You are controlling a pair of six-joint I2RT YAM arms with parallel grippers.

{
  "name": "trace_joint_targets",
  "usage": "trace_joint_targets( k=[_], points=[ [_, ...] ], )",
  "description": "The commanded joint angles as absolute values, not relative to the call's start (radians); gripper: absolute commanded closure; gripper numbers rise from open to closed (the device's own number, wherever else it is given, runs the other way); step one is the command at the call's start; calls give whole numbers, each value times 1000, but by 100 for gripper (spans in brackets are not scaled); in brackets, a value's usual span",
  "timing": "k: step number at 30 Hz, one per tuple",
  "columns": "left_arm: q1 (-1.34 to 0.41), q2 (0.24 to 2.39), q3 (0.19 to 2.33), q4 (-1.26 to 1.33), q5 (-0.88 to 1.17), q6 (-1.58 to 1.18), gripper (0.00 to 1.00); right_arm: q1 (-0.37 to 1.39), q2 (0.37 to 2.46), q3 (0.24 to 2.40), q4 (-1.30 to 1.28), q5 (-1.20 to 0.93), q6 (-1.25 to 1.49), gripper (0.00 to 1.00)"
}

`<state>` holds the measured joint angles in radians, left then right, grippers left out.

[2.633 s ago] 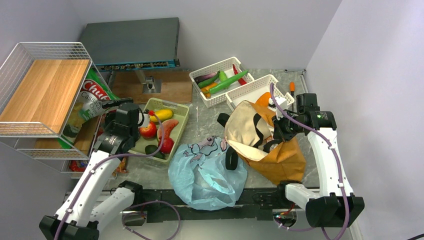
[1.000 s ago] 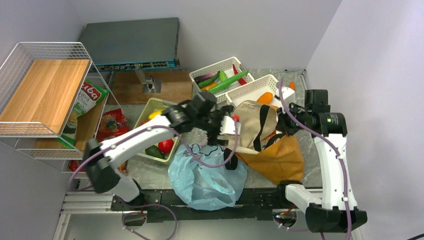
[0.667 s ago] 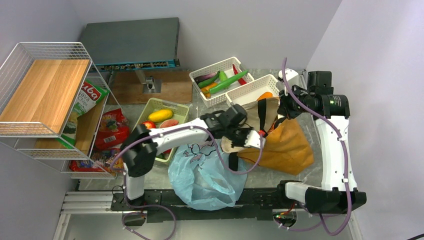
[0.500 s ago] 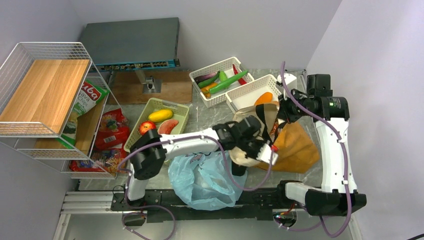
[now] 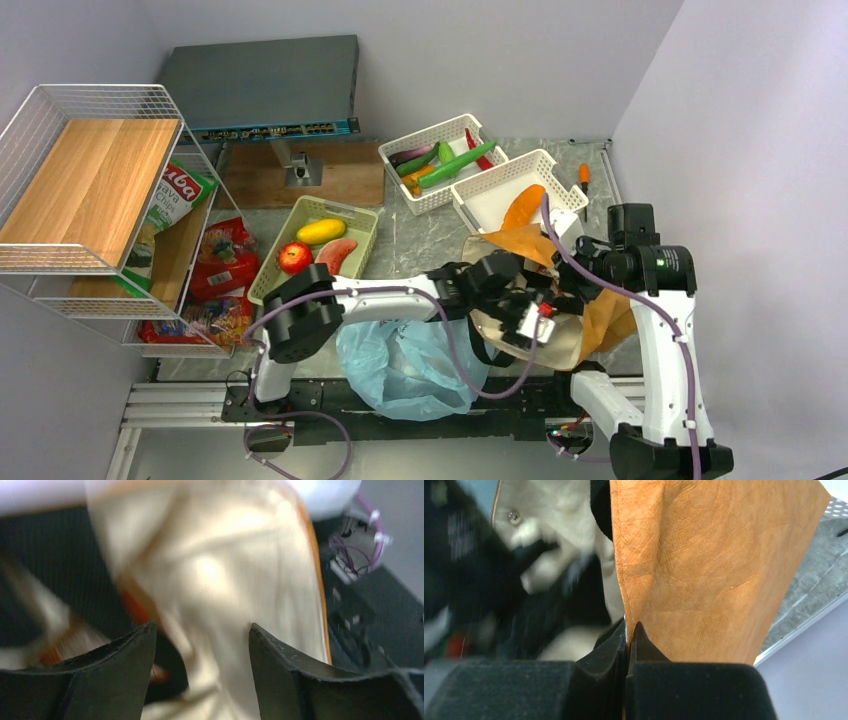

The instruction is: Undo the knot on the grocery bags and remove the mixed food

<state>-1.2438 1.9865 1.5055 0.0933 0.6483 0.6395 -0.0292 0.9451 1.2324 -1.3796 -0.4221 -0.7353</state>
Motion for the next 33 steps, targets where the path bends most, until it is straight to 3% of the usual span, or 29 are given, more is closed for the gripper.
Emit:
trace_joint_targets(
  k=[1, 6, 13, 19, 24, 33],
  points=[
    [-1146, 1849, 1255, 378, 553, 591, 29, -27, 888, 1206, -1478, -360, -846, 100],
    [-1103, 1871, 1179, 447, 467, 642, 35, -28, 902, 1221, -1469, -356, -789, 100],
    [-1092, 1914, 1261, 490, 528, 353, 47, -28, 1010, 1377, -1368, -361, -537, 100],
    [-1168, 1881, 1123, 612, 392, 534, 63, -28, 1046, 1460, -1327, -350, -420, 100],
    [-1169, 1824, 996, 761, 471, 713, 69, -28, 1011, 1460, -1306, -365, -367, 100],
    [-1230, 1923, 1224, 637, 678, 835, 75, -27, 999, 1376, -1290, -420, -309, 100]
  ],
)
